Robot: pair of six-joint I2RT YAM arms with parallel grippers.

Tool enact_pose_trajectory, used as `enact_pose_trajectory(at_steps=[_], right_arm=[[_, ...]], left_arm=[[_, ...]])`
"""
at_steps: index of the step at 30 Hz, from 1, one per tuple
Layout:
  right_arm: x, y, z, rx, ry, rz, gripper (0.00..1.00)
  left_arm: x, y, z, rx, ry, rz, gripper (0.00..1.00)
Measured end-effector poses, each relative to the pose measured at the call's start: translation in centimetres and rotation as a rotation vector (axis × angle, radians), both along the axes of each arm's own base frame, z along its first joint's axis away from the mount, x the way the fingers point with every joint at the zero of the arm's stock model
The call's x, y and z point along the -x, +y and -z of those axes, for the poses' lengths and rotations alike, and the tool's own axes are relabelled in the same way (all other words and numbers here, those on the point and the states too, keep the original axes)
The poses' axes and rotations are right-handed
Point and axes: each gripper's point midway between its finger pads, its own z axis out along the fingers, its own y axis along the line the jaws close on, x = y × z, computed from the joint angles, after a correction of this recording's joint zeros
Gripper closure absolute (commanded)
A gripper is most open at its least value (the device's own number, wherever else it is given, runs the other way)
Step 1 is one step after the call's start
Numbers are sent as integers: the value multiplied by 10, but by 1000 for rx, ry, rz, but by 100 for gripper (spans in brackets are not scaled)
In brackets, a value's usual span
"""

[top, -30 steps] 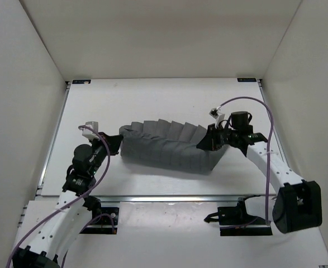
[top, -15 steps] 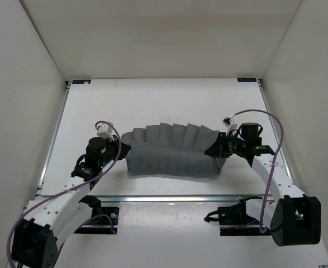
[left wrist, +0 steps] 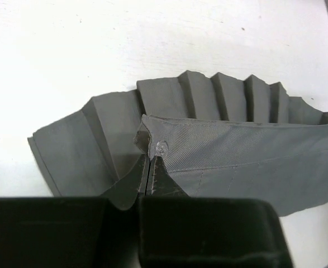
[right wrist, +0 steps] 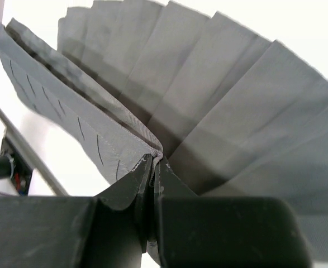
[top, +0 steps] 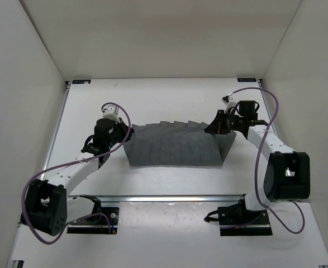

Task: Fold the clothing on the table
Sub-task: Fold the skirt

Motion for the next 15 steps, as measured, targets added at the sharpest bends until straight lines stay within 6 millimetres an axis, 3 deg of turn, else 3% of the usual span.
enact_pose_trajectory(at_steps=[9, 15], right_arm=[[-60, -2, 13, 11, -2, 17, 100], [-96, -5, 39, 33, 13, 38, 100]], left_arm=[[-45, -6, 18, -33, 39, -26, 100], [-80, -12, 30, -53, 55, -37, 100]])
